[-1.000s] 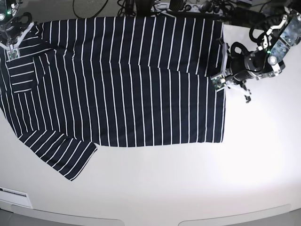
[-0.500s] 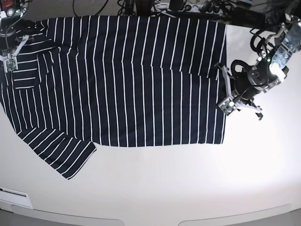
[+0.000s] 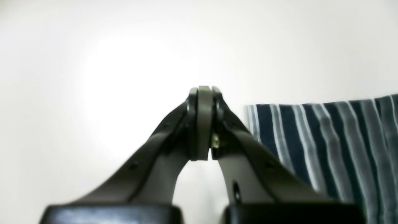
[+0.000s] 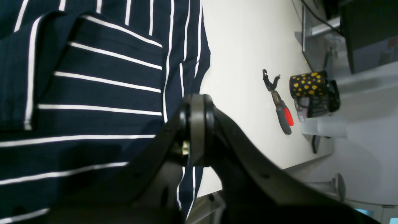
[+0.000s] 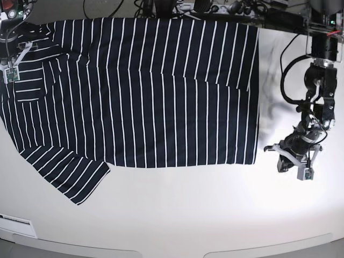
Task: Fold the T-shirt properly
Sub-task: 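Move the left gripper along the shirt side to the hem corner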
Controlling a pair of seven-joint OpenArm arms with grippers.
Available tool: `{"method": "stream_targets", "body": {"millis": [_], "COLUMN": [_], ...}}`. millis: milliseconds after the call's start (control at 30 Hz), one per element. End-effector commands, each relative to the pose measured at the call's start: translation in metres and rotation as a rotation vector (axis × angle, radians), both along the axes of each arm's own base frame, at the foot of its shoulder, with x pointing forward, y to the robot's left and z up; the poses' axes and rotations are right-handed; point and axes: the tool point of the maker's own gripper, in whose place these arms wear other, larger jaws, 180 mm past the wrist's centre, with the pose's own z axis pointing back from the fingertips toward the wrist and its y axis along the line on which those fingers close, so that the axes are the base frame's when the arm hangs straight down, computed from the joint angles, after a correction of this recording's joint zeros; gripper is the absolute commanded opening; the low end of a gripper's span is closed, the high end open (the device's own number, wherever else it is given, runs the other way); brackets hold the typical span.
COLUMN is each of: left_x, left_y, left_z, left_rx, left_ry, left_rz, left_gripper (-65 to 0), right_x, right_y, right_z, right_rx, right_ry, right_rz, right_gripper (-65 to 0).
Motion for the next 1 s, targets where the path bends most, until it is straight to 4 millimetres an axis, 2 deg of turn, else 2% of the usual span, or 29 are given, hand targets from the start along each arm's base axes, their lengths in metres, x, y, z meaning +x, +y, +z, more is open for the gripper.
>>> {"method": "stream_targets", "body": {"millis": [0,33,133,167,267,433,567,667,767,833,900,967], "left_x": [0.011,0.012,0.008,0.007,0.005,-0.003,-0.013,-0.026,-0.038,-0.04,-0.035,-0.027], "left_y": [0.005,0.0,-0.013,-0.014,-0.011,-0.011,-0.032,-0.057,-0.081,-0.089,-0.09,-0.085], "left_z": [0.018,0.013,0.003,0.0,-0.012,-0.043,-0.066,-0.083,-0.09,-0.091,-0.086,-0.08], "left_rx": [-0.042,-0.094,-0.18,-0.193,-0.206,-0.282,-0.319,-0.322,-0.335,-0.339,-0.339,-0.336], "left_ry": [-0.038,-0.006,0.067,0.087,0.129,0.204,0.26,0.33,0.382,0.408,0.407,0.397], "left_rz": [-0.006,-0.034,-0.131,-0.141,-0.118,-0.081,-0.14,-0.219,-0.308,-0.335,-0.338,-0.308], "left_gripper": [-65.0,-59.3,-34.4,-31.4,-31.4,-31.4,-31.4,-31.4,-31.7,-32.4,-37.8,-51.4], "right_x": [0.007,0.007,0.004,0.004,0.004,0.004,0.004,0.005,0.005,0.005,0.005,0.005], "right_y": [0.0,0.0,0.002,0.002,0.002,0.002,0.002,0.003,0.003,0.003,0.003,0.003], "right_z": [0.012,0.011,0.006,0.006,0.006,0.006,0.006,0.006,0.006,0.006,0.006,0.006], "right_rx": [-0.03,-0.029,-0.025,-0.025,-0.025,-0.025,-0.025,-0.025,-0.025,-0.025,-0.025,-0.025], "right_ry": [-0.035,-0.028,0.012,0.013,0.012,0.011,0.011,0.009,0.009,0.009,0.009,0.007], "right_rz": [0.024,0.028,0.04,0.041,0.041,0.042,0.042,0.044,0.044,0.044,0.044,0.045], "right_gripper": [-65.0,-65.0,-59.5,-57.2,-52.5,-52.5,-52.5,-52.6,-52.5,-52.5,-52.5,-52.5]}}
